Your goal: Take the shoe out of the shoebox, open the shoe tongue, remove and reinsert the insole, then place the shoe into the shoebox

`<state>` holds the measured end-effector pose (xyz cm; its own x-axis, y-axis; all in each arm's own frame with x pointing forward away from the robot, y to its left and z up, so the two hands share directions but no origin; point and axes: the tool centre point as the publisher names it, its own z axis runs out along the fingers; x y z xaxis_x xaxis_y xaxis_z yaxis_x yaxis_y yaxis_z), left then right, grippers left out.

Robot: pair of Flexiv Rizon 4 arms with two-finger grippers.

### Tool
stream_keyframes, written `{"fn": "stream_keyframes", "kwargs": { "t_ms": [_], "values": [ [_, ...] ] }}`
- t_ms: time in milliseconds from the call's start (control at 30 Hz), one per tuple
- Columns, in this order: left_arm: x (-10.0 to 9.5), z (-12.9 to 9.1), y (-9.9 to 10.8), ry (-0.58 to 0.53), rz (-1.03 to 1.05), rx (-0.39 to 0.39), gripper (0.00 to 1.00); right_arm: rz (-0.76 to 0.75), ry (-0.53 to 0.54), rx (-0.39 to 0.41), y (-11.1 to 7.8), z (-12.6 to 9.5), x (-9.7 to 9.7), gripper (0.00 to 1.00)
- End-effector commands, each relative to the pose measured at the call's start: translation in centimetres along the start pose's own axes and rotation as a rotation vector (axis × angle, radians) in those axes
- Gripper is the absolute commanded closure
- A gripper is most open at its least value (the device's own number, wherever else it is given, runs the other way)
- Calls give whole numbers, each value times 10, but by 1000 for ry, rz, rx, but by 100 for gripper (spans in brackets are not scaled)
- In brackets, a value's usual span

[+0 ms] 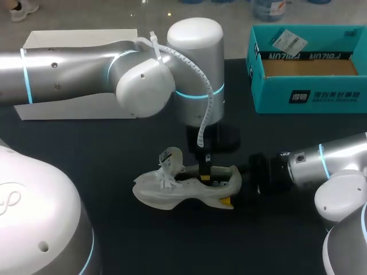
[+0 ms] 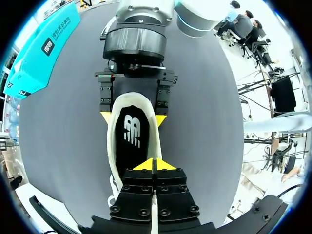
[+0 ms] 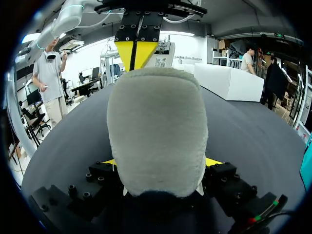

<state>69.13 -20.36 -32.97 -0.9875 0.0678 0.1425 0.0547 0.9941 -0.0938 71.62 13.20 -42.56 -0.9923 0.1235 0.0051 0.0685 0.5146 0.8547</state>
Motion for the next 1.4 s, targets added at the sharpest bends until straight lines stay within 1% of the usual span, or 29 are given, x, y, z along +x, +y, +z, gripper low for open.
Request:
{"fn": "stream_keyframes", "kwargs": {
  "t_ms": [33,133,233,333,500,700,1000,1033,1100,1167,1233,1267,1300,1400],
  "values": [
    [-9,13,-10,3,24,0,100,1,-1,8,1,2,0,100],
    [-13,18,-12,4,53,-15,100,1,-1,8,1,2,0,100],
    [-15,26,-11,3,70,-46,100,1,-1,8,1,2,0,100],
    [-8,33,-5,5,80,-68,100,1,-1,8,1,2,0,100],
    [3,44,9,41,74,-69,100,1,-1,8,1,2,0,100],
    [7,58,18,96,71,-82,100,1,-1,8,1,2,0,100],
    [2,82,13,91,90,-109,100,1,-1,8,1,2,0,100],
    [2,84,12,94,96,-99,100,1,-1,8,1,2,0,100],
    [-1,88,11,77,89,-98,70,1,-1,8,1,2,0,100],
    [-2,90,11,57,83,-87,75,1,-1,8,1,2,0,100],
    [-3,91,11,30,70,-79,73,1,-1,8,1,2,0,100],
    [-4,91,11,30,64,-71,69,1,-1,8,1,2,0,100],
    [-4,91,11,24,58,-66,63,1,-1,8,1,2,0,100],
    [-4,85,13,28,50,-58,59,1,-1,8,1,2,0,100]
  ]
}}
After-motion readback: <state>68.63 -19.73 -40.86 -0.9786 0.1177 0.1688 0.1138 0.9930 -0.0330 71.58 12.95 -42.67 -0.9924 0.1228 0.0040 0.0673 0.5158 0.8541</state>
